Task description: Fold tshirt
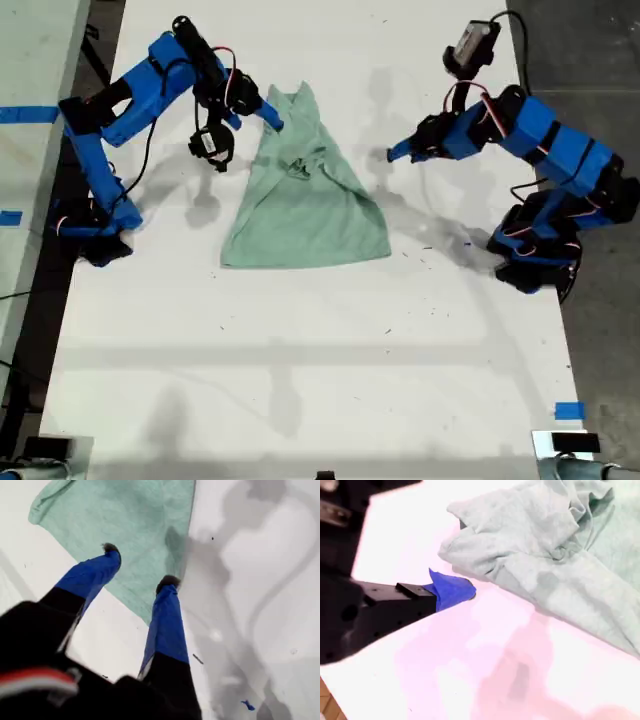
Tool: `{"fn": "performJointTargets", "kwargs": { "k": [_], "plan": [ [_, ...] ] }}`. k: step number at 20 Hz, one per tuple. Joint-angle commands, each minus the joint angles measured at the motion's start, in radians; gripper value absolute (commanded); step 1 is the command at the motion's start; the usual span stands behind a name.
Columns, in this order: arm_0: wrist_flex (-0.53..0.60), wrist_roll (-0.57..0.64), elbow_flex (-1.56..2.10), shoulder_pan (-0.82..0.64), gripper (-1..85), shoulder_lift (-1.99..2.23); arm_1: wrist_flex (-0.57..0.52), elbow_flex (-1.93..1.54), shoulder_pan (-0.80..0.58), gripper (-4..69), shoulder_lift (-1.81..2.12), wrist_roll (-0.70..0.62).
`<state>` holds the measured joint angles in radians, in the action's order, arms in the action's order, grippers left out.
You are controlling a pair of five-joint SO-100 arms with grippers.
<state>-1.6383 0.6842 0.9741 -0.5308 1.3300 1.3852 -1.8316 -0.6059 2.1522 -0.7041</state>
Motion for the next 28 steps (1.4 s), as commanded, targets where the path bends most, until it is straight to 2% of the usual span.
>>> {"fn": "performJointTargets", "kwargs": {
  "k": [1, 4, 8, 12, 28],
  "plan": [
    [0.044, -0.074, 0.229, 0.097, 29.5, 0.198, 0.023, -0.003, 0.041, 21.6, 0.037, -0.044],
    [0.153, -0.160, 0.517, 0.184, 25.1, 0.327, 0.020, -0.055, 0.092, 23.0, 0.037, -0.069],
    [0.198, -0.267, 0.701, 0.252, 14.1, 0.413, -0.044, -0.152, 0.153, 23.9, 0.031, -0.089],
    [0.247, -0.293, 0.818, 0.278, 15.7, 0.509, -0.121, -0.242, 0.173, 24.4, 0.023, -0.094],
    [0.264, -0.282, 0.828, 0.261, 14.8, 0.526, -0.434, -0.284, 0.189, 23.9, -0.407, -0.127]
  ]
}}
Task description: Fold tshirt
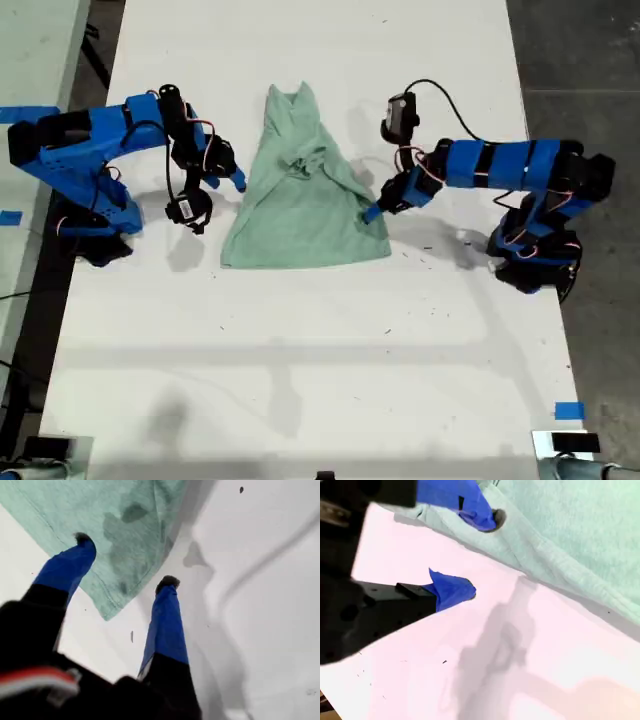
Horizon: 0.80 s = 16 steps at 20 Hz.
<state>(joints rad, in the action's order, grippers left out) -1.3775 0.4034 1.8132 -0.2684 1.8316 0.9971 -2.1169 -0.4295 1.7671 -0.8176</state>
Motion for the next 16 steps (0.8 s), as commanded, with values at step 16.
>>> {"fn": "performJointTargets", "kwargs": {
  "k": [16],
  "plan": [
    [0.003, -0.002, -0.037, 0.018, 13.9, -0.002, 0.112, 0.161, 0.040, -2.1, -0.196, 0.049]
  ]
}}
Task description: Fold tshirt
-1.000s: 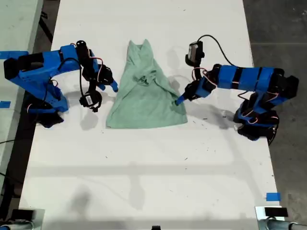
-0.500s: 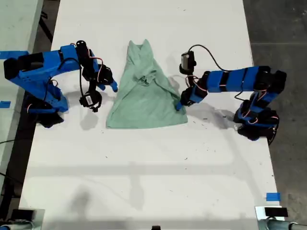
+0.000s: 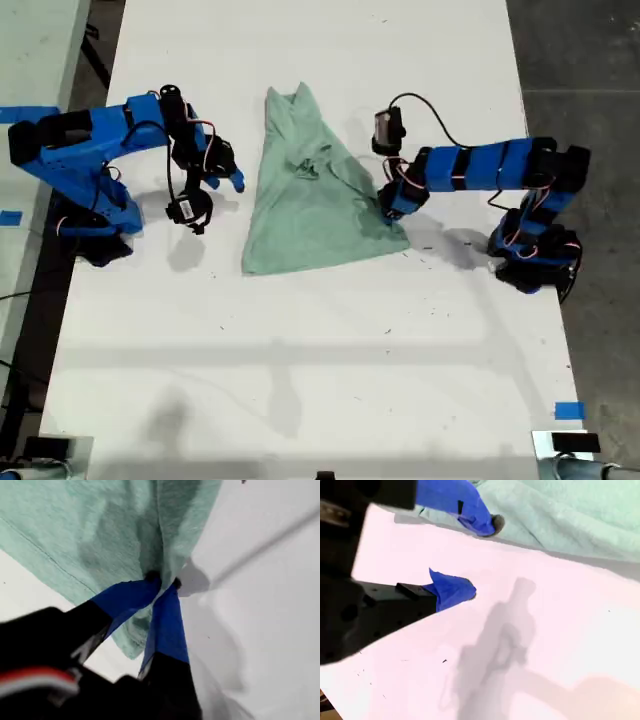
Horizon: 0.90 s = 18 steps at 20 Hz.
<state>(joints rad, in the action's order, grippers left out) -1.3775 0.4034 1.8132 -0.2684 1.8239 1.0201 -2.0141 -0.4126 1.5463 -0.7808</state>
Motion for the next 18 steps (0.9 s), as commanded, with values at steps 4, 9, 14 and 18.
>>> {"fn": "performJointTargets", "kwargs": {
  "k": [4, 9, 14, 18],
  "plan": [
    [-0.003, -0.002, -0.048, 0.025, 13.5, 0.006, 0.281, 0.210, 0.092, -2.1, 0.043, 0.020],
    [0.000, -0.003, -0.052, 0.034, 13.4, 0.003, 0.391, 0.433, 0.144, -2.1, 0.044, 0.103],
    [-0.005, -0.006, -0.063, 0.034, 13.1, 0.002, 0.232, 0.644, 0.258, -2.1, -0.121, 0.314],
    [-0.006, -0.006, -0.063, 0.038, 13.1, -0.002, 0.080, 0.624, 0.291, -2.1, -0.247, 0.410]
  ]
}}
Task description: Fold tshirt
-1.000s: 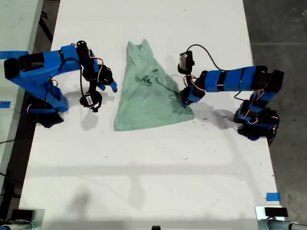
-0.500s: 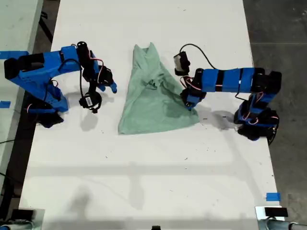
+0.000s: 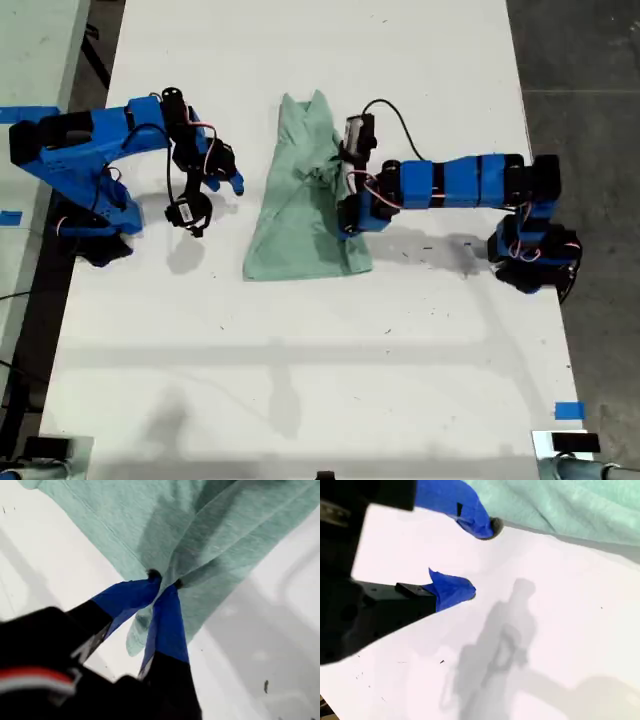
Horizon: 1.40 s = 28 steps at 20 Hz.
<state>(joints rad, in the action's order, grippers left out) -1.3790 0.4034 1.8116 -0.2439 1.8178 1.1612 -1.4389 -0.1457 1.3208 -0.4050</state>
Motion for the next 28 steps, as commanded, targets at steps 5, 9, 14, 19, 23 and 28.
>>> {"fn": "performJointTargets", "kwargs": {
  "k": [5, 9, 14, 19, 23, 28],
  "plan": [
    [-0.005, -0.008, -0.064, 0.018, 13.1, 0.003, -0.196, 0.034, 0.021, 19.8, -0.196, 0.060],
    [-0.003, -0.008, -0.069, 0.025, 13.0, 0.003, -0.083, 0.095, 0.032, 32.3, -0.161, 0.048],
    [-0.020, -0.009, -0.094, 0.038, 12.8, 0.000, 0.224, 0.261, 0.063, 33.1, 0.034, 0.026],
    [-0.044, -0.012, -0.127, 0.060, 12.7, -0.006, 0.291, -0.020, 0.005, 32.1, 0.373, -0.032],
    [-0.084, -0.029, -0.193, 0.098, 13.2, -0.018, 0.218, -0.350, -0.048, 32.3, 0.588, -0.038],
    [-0.084, -0.046, -0.275, 0.150, 13.0, -0.071, 0.143, -0.563, -0.091, 31.1, 0.755, -0.038]
  ]
}}
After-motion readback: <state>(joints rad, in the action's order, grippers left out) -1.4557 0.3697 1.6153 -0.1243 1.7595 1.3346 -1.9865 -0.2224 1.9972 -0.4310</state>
